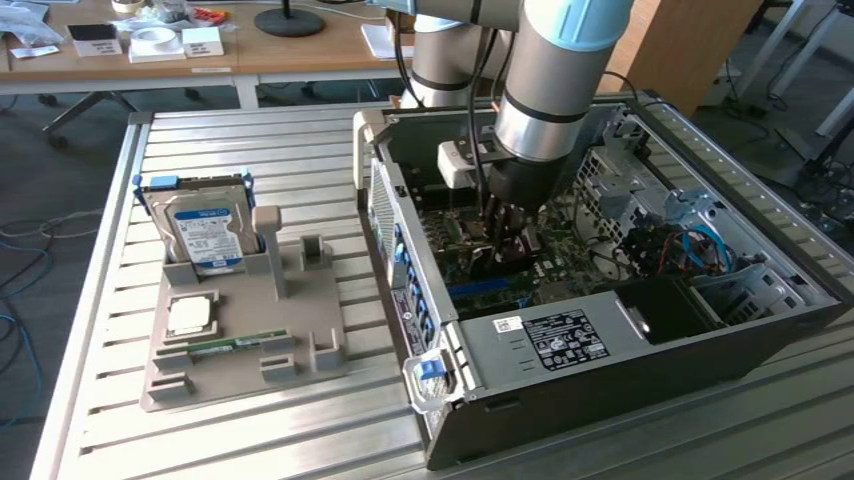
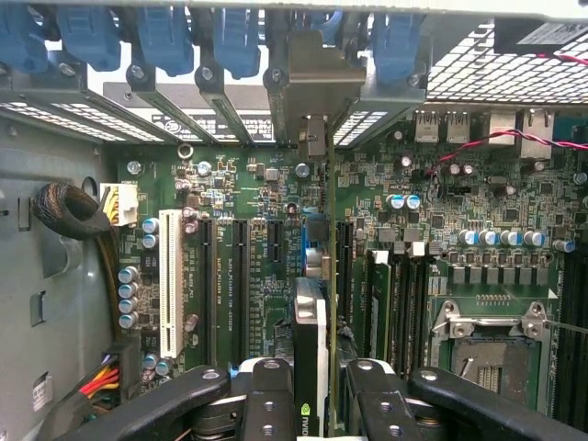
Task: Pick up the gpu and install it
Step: 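Insert the gpu into the slot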
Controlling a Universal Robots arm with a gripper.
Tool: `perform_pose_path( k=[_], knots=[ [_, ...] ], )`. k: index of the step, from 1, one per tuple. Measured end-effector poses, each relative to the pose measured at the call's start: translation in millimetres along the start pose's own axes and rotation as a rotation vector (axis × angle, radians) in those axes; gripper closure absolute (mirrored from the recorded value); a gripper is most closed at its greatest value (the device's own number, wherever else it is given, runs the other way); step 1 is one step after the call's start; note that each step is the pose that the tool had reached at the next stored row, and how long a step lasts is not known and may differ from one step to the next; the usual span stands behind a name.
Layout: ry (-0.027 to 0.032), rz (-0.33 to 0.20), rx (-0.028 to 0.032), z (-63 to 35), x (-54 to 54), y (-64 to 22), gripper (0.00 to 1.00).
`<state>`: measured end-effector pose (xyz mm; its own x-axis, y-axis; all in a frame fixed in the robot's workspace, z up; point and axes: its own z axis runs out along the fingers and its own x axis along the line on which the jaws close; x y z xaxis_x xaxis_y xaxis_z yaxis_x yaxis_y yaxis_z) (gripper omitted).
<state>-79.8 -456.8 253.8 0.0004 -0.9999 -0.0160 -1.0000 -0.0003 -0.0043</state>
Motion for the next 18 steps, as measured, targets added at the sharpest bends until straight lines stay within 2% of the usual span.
perform_pose_path(
  k=[18],
  knots=[
    [0.0000,0.000,0.0003,2.6,0.0,2.0,0.73]
  ],
)
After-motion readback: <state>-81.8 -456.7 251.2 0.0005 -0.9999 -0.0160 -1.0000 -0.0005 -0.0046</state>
